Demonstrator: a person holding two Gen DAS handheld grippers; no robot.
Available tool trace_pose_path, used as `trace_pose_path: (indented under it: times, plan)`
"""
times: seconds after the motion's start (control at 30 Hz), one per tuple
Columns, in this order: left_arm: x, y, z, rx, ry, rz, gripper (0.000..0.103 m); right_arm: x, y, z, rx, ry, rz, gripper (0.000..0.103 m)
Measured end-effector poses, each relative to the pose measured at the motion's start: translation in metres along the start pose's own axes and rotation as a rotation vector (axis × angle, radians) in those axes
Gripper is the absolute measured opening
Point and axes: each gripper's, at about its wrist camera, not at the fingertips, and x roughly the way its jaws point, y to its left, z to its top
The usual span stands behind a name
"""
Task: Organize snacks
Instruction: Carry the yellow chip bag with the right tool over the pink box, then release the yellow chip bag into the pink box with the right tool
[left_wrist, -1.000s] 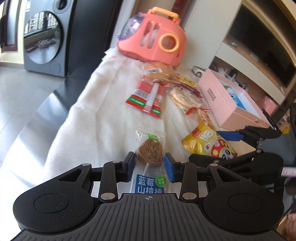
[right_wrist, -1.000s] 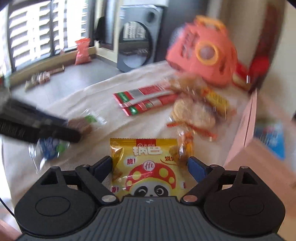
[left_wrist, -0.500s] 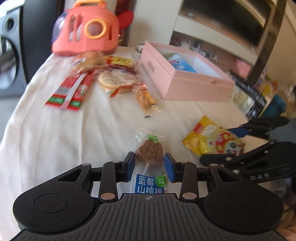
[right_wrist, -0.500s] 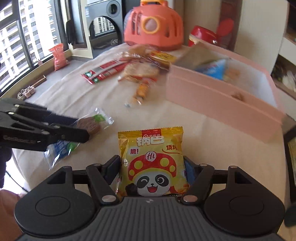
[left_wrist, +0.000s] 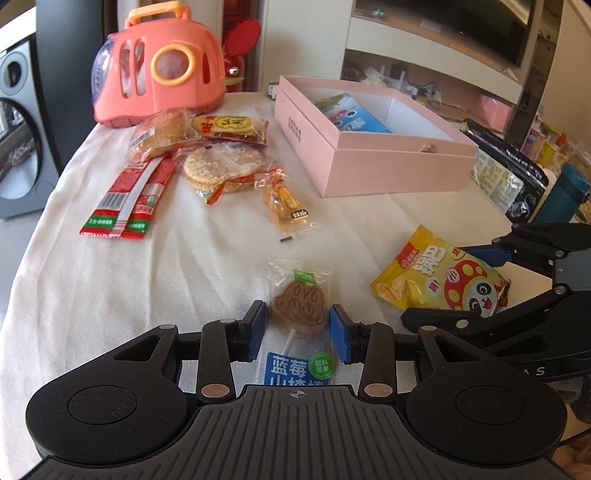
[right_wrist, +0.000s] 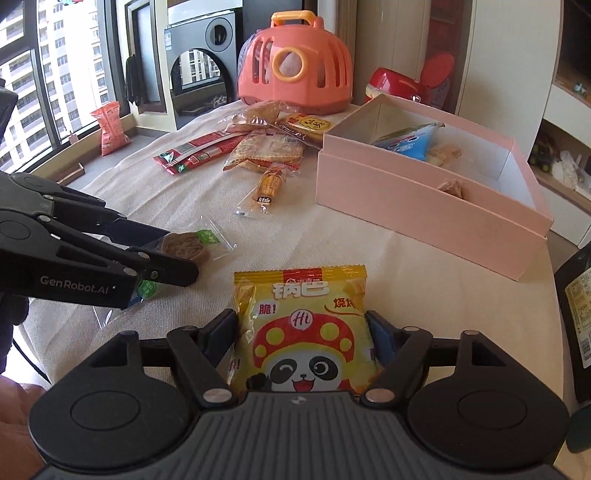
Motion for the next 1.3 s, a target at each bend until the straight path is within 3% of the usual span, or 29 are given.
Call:
trace_pose_path:
  times: [0.1,0.27,0.53,0.67,0.8,0.87,0.93,1.0,1.1,1.17,1.23,1.3]
  plan:
    - [-0.002,0.002,-0.004,-0.013,-0.024,-0.012,0.042,-0.007,-0.002,-0.002,-0.001,-0.012,-0.006,0.071]
    - [-0.007,-0.018,-0.013,0.083,-0.042,0.034,0.041,-0.026,-0.012,-0.009,0.004,-0.039,-0.024,0.069]
    - [-0.032,-0.048,-0.003,0.116,-0.117,-0.075,0.041,-0.057,-0.039,-0.016,0.071,-0.086,-0.046,0.069]
    - [-0.043,-0.062,0.037,0.112,-0.166,-0.168,0.041,-0.077,-0.051,0.000,0.089,-0.141,-0.037,0.068]
    - [-0.031,-0.076,0.108,0.121,-0.255,-0.206,0.042,-0.101,-0.077,0.050,0.113,-0.222,-0.136,0.063]
    - [-0.007,-0.080,0.142,0.081,-0.277,-0.217,0.042,-0.106,-0.100,0.077,0.157,-0.266,-0.193,0.061]
    - [0.027,-0.077,0.170,-0.006,-0.270,-0.239,0.042,-0.104,-0.122,0.100,0.197,-0.285,-0.214,0.049]
    - [0.070,-0.072,0.187,-0.091,-0.191,-0.274,0.042,-0.095,-0.141,0.119,0.240,-0.264,-0.184,0.044]
    - [0.125,-0.063,0.198,-0.143,-0.041,-0.298,0.038,-0.073,-0.158,0.138,0.272,-0.209,-0.143,0.041]
    - [0.127,-0.049,0.194,-0.191,-0.044,-0.309,0.031,-0.056,-0.161,0.146,0.261,-0.171,-0.155,0.041]
    - [0.112,-0.032,0.184,-0.233,-0.076,-0.332,0.032,-0.041,-0.163,0.148,0.253,-0.143,-0.158,0.041]
    - [0.090,-0.013,0.171,-0.244,-0.135,-0.306,0.032,-0.026,-0.164,0.146,0.268,-0.122,-0.140,0.041]
